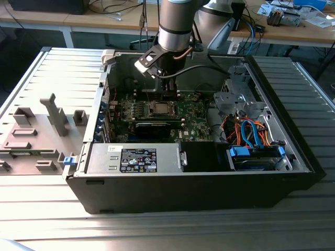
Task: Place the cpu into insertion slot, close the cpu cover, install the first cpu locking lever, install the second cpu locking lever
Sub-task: 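Close the cpu cover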
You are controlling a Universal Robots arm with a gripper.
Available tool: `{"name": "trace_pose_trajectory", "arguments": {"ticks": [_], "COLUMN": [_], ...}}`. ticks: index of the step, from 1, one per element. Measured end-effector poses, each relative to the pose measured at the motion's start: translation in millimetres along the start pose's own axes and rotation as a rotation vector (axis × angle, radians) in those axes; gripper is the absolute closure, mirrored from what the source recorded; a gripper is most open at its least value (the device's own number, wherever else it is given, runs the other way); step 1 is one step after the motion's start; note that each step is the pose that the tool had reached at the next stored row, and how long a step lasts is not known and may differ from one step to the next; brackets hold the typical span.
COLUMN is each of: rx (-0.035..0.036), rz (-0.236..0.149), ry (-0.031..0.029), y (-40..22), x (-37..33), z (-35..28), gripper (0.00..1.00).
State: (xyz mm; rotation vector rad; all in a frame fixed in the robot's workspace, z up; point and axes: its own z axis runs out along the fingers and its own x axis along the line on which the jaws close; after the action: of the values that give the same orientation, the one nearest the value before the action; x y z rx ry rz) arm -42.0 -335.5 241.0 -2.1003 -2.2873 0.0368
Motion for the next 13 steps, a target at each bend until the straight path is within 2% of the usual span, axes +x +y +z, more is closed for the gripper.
{"name": "trace_pose_trajectory", "arguments": {"ticks": [13], "rx": [0.0000], "rz": [0.000], "ry": [0.0000], "y": [-4.1], "x": [0.3], "z": [1.6], "gripper": [0.89]}}
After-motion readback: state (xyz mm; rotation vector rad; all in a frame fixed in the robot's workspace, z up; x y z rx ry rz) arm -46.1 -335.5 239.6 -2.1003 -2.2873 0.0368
